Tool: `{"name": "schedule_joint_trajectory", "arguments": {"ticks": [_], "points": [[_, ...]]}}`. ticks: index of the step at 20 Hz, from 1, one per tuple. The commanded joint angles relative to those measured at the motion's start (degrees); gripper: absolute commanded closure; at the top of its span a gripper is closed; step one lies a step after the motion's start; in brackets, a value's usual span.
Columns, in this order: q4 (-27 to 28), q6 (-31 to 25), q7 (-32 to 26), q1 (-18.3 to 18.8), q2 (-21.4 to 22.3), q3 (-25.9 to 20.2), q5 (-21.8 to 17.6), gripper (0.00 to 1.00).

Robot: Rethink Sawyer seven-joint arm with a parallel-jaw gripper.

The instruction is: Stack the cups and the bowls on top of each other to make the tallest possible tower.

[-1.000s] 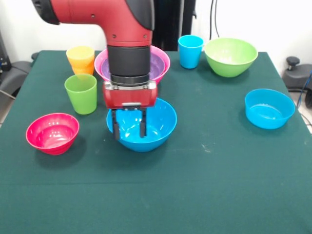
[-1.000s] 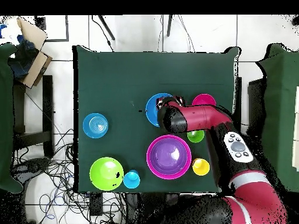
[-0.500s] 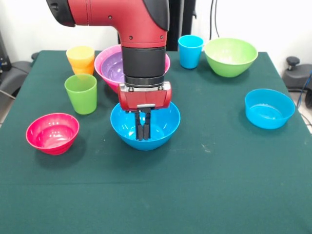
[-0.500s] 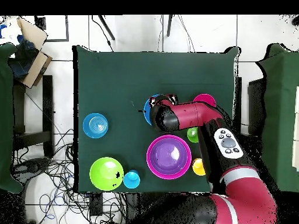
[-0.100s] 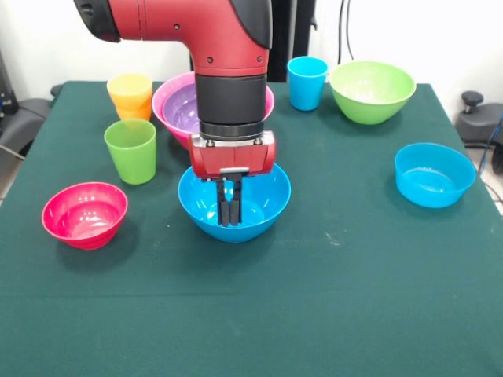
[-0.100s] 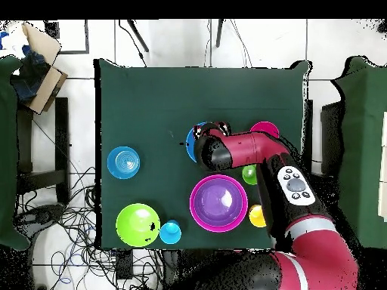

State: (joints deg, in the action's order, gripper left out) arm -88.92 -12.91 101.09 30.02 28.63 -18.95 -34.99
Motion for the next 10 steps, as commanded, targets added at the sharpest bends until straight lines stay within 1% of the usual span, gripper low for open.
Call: {"name": "schedule_joint_trajectory", "arguments": {"ticks": [1, 4, 8, 10], "points": [[2.10, -2.02, -2.77, -0.80, -0.66, -0.64, -4.19, 0.00], [1.29, -2.53, -4.95, 1.54, -0.14, -3.58, -3.70, 0.00], [-0.27, -3.08, -7.00, 3.69, -0.01, -5.73, -3.93, 0.00], [-0.42, -2.94, -7.12, 3.97, -0.32, -5.94, -4.30, 0.00]]}}
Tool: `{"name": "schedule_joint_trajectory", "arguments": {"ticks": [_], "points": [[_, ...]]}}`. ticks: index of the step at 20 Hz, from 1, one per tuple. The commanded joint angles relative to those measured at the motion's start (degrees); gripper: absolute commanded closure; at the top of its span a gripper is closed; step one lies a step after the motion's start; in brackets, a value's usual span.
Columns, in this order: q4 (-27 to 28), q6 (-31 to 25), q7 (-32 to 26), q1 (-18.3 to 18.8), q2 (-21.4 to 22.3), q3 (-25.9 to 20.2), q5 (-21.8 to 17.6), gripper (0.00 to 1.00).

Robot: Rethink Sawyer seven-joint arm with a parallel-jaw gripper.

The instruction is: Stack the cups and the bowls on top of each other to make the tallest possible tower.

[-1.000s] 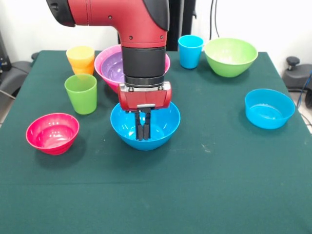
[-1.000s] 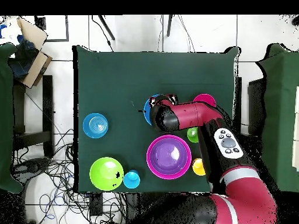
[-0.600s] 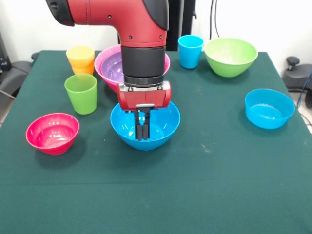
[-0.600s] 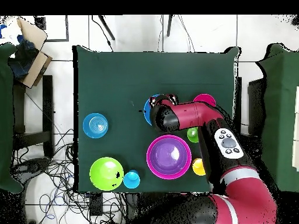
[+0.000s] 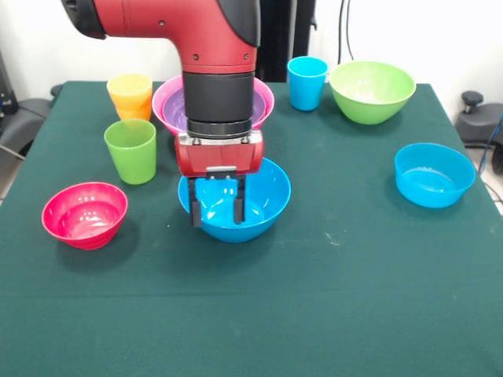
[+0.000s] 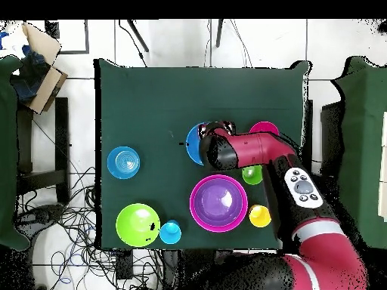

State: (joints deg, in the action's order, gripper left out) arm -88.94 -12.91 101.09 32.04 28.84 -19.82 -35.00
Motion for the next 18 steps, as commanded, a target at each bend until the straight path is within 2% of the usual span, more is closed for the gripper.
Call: {"name": "schedule_joint_trajectory", "arguments": {"ticks": [1, 8, 18], "points": [[-0.33, -2.83, -7.05, 1.91, -0.79, -4.99, -4.52, 0.00], [0.54, 0.28, -5.01, 0.40, -3.33, -3.16, -6.64, 0.00], [0.99, -0.09, -8.23, 0.79, -6.41, -4.96, -11.65, 0.00]]}}
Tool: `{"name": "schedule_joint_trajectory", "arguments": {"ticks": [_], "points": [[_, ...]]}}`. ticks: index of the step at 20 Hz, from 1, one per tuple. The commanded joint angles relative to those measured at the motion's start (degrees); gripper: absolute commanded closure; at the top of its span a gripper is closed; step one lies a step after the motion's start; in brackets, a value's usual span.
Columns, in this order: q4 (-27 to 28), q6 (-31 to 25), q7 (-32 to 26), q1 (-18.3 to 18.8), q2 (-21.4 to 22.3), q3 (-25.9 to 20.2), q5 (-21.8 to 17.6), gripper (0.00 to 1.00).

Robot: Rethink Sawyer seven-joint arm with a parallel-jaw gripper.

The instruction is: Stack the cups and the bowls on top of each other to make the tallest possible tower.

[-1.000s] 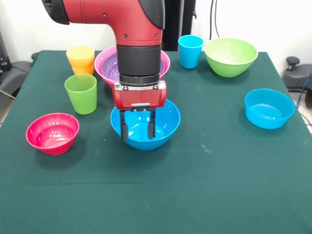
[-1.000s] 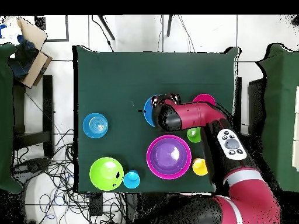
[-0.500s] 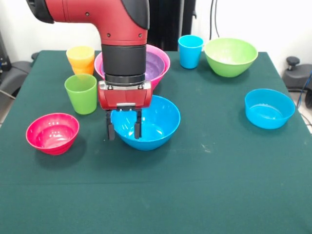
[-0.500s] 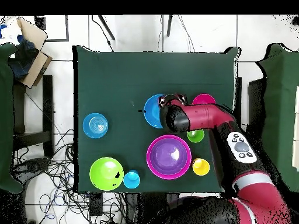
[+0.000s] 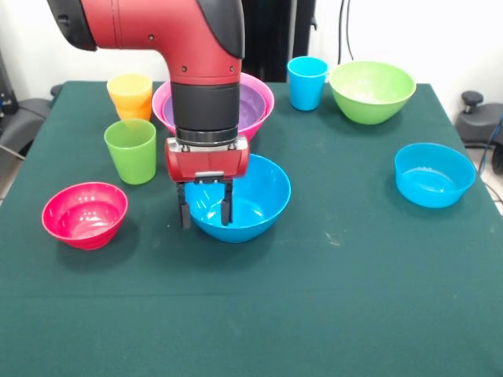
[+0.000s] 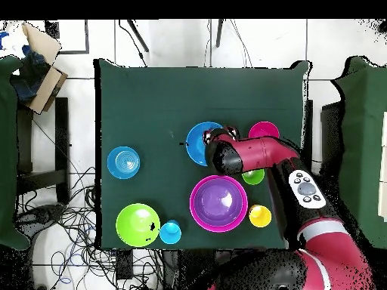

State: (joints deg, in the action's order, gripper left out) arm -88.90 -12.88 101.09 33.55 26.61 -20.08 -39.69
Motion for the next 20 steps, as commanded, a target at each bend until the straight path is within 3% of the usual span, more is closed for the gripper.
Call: {"name": "schedule_joint_trajectory", "arguments": {"ticks": [1, 12, 13, 20], "points": [[0.79, -0.17, -8.18, -0.60, -4.09, -4.87, -7.21, 0.00], [0.12, -0.28, -6.18, -0.52, -3.03, -5.07, -8.26, 0.00], [0.12, -0.28, -5.89, -0.51, -2.99, -5.10, -8.42, 1.00], [-1.00, 0.46, -4.74, -0.79, -1.33, -5.02, -8.43, 1.00]]}}
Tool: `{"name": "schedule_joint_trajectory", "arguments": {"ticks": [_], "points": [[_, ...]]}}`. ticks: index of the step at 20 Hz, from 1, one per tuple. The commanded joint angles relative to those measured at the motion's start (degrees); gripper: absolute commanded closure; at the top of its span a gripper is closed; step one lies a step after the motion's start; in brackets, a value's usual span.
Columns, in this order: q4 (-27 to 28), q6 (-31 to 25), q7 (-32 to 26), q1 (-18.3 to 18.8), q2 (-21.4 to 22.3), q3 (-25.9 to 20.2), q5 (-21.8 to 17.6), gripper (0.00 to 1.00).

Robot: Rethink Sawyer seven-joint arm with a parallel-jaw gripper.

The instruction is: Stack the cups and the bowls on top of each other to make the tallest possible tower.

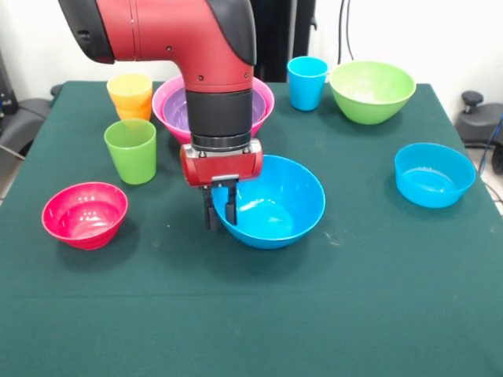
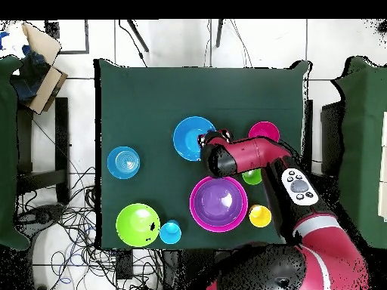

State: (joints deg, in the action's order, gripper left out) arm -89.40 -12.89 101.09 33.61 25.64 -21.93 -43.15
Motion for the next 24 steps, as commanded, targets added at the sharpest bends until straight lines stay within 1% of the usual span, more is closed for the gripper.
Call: {"name": "schedule_joint_trajectory", "arguments": {"ticks": [1, 5, 9, 14, 18, 20, 24], "points": [[-0.72, 0.34, -4.43, -1.09, 0.04, -3.04, -4.77, 1.00], [-1.76, -0.74, -3.86, -1.64, 1.73, -3.06, -3.76, 1.00], [-4.47, -3.84, -4.91, -0.49, 5.34, -4.96, -1.34, 1.00], [-9.77, -8.61, -6.98, 1.86, 12.21, -8.68, 2.69, 1.00], [-12.61, -12.37, -7.52, 2.42, 17.06, -10.16, 5.82, 1.00], [-13.15, -13.48, -7.47, 2.44, 18.44, -10.56, 6.81, 1.00], [-13.09, -14.55, -7.59, 2.69, 18.98, -11.71, 7.77, 1.00]]}}
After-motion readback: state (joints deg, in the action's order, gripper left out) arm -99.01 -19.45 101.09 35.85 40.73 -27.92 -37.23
